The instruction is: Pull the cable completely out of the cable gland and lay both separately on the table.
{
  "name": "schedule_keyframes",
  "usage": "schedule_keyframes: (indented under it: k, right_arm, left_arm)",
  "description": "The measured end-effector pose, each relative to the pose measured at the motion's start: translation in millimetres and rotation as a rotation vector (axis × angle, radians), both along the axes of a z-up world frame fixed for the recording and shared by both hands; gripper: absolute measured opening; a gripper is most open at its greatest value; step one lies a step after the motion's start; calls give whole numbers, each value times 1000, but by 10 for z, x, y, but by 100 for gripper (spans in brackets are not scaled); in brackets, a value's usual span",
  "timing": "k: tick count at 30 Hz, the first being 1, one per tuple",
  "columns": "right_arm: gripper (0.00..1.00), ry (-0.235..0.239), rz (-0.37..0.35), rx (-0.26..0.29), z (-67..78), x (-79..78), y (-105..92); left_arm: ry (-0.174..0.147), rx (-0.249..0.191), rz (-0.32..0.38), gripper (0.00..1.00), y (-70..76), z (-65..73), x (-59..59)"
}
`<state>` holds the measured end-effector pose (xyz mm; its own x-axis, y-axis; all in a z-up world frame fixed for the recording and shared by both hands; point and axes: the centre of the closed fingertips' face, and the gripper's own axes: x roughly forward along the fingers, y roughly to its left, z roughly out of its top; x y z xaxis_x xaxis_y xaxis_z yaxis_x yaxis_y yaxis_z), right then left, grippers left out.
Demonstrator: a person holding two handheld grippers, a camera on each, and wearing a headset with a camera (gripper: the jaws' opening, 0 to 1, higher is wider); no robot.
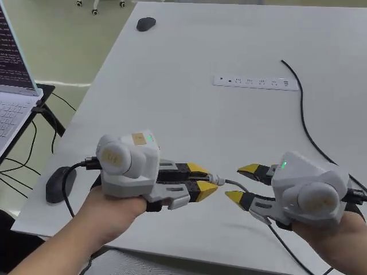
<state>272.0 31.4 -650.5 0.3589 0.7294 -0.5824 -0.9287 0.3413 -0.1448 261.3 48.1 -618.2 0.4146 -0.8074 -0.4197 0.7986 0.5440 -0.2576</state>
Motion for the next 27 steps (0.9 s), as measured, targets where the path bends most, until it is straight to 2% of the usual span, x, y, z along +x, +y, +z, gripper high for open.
schedule_keyframes:
  k: [3, 8, 12, 17, 21, 24, 27]
  right_arm:
    - [23, -27, 32, -17, 13, -40, 50]
    - [15, -65, 65, -12, 61, -70, 107]
    - [11, -52, 56, -16, 54, -68, 112]
    - [2, -59, 54, -11, 72, -71, 104]
    - [2, -31, 36, 9, 59, -78, 101]
    - [2, -46, 40, -1, 55, -93, 105]
    - [1, -86, 47, -23, 40, -111, 110]
  left_arm:
    - [4, -8, 3, 14, 10, 3, -9]
    - [10, -11, -4, 14, 11, -15, -33]
    - [16, -23, -4, 14, 16, -7, -34]
    - [15, -20, -11, 14, 10, -15, -45]
    - [22, -25, -17, 14, 7, -13, -59]
    - [20, -27, -22, 14, 5, -10, -67]
    - [21, -29, -34, 14, 5, -16, -77]
